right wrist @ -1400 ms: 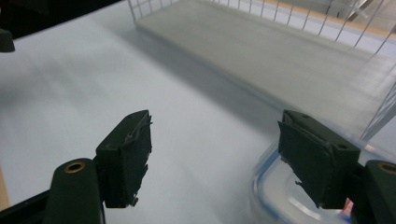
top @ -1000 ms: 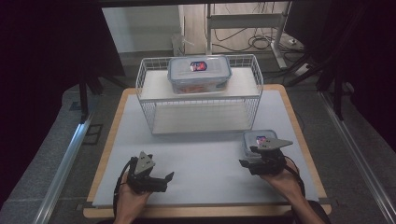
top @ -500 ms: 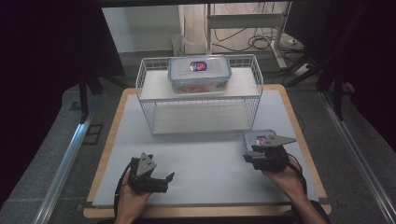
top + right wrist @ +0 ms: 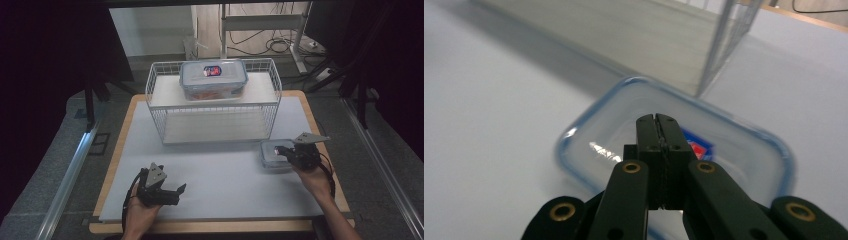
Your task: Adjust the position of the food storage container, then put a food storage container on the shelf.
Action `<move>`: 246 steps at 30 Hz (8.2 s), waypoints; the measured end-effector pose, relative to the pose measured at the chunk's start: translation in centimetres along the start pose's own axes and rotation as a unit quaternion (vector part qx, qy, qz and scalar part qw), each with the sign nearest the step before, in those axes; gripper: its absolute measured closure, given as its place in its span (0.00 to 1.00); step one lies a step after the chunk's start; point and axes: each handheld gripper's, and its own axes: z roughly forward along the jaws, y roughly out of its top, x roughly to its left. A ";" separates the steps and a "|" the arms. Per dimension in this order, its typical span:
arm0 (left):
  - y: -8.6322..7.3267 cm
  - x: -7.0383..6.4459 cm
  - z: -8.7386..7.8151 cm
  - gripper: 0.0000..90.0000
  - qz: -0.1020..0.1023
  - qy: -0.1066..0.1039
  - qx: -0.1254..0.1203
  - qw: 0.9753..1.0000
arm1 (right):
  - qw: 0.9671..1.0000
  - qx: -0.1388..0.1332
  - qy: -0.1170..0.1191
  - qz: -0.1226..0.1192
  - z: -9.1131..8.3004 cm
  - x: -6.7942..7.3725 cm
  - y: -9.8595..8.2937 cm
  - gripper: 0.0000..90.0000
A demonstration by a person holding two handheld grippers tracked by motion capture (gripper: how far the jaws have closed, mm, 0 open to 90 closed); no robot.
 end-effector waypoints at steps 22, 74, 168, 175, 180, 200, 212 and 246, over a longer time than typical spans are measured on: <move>-0.2 -0.6 1.2 0.03 0.026 0.003 0.022 0.999 | 0.995 0.007 -0.080 0.058 2.4 -6.6 0.5 0.99; -0.1 -1.4 1.6 0.04 0.061 0.000 0.043 0.997 | 0.993 0.080 0.024 0.079 1.2 -1.1 -1.6 1.00; 0.3 -1.2 1.2 0.04 0.026 -0.021 0.044 0.999 | 0.994 0.052 0.083 -0.040 2.2 6.8 -2.1 0.09; 0.9 -1.1 1.2 0.02 0.008 -0.045 0.039 0.998 | 0.994 0.050 0.090 -0.037 2.0 7.2 -1.6 0.04; 1.4 -1.2 1.5 0.03 0.008 -0.055 0.045 0.997 | 0.992 0.052 0.107 -0.028 2.0 7.5 -1.2 0.03; 3.8 -0.9 4.4 0.16 -0.035 -0.121 0.054 0.991 | 0.988 0.064 0.136 -0.022 2.3 8.8 0.8 0.26; 4.4 -0.8 6.6 0.22 -0.071 -0.187 0.070 0.977 | 0.981 0.084 0.176 0.000 4.0 9.4 1.1 0.31; 2.9 -0.2 5.8 0.53 -0.153 -0.273 0.075 0.947 | 0.939 0.106 0.287 0.158 4.8 8.8 -0.5 0.60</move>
